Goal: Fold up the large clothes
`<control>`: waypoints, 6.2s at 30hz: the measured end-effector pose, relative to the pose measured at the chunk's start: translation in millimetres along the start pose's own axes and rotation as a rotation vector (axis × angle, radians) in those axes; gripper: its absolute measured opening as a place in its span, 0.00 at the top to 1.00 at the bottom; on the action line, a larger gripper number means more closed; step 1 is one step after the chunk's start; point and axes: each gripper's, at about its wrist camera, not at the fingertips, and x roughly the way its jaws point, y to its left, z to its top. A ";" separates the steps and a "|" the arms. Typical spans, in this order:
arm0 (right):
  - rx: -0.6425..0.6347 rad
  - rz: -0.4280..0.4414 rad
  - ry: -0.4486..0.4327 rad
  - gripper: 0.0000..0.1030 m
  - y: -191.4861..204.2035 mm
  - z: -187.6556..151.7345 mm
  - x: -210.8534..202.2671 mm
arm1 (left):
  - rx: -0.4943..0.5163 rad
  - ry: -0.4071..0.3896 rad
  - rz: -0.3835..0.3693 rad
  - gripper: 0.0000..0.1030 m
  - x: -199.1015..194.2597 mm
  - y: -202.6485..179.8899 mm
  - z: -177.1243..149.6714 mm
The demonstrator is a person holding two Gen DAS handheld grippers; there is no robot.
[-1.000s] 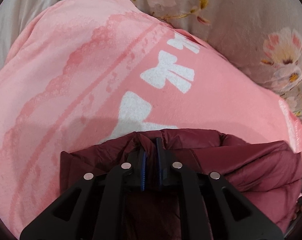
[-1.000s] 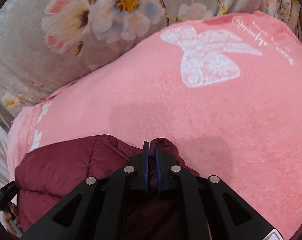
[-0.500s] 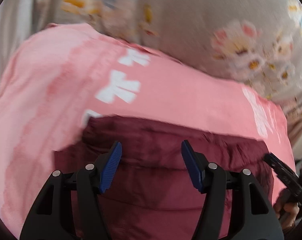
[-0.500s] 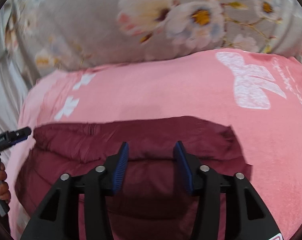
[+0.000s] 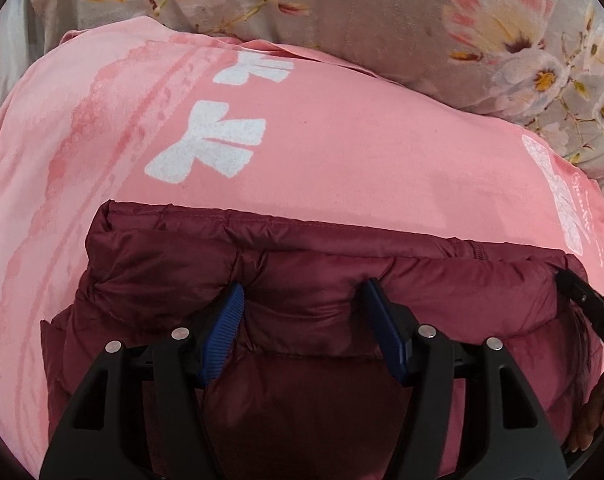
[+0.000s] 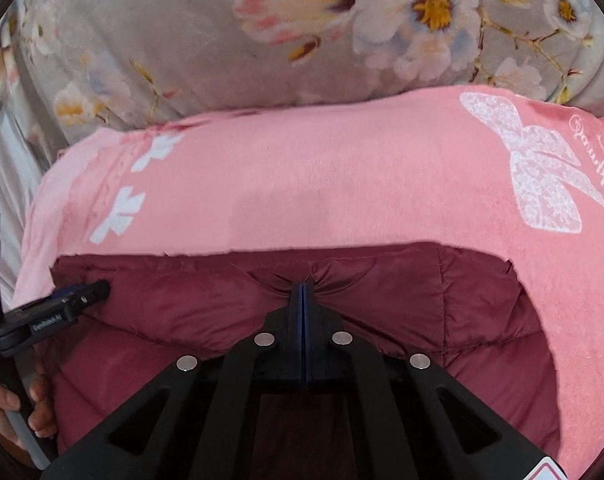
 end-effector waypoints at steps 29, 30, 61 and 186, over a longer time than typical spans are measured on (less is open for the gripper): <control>-0.020 -0.018 -0.008 1.00 3.3 -18.4 32.0 | 0.021 -0.108 0.068 0.40 15.8 -6.4 -14.1; -0.017 -0.016 -0.008 1.00 3.1 -18.5 31.6 | 0.023 -0.109 0.071 0.40 15.9 -6.5 -14.3; -0.065 0.048 -0.032 0.95 66.3 -72.4 -6.0 | 0.057 -0.157 0.206 0.32 -24.6 -47.5 -70.9; 0.457 0.135 0.010 0.44 -79.4 22.5 -122.1 | -0.058 -0.196 -0.014 0.24 -154.2 -119.9 20.0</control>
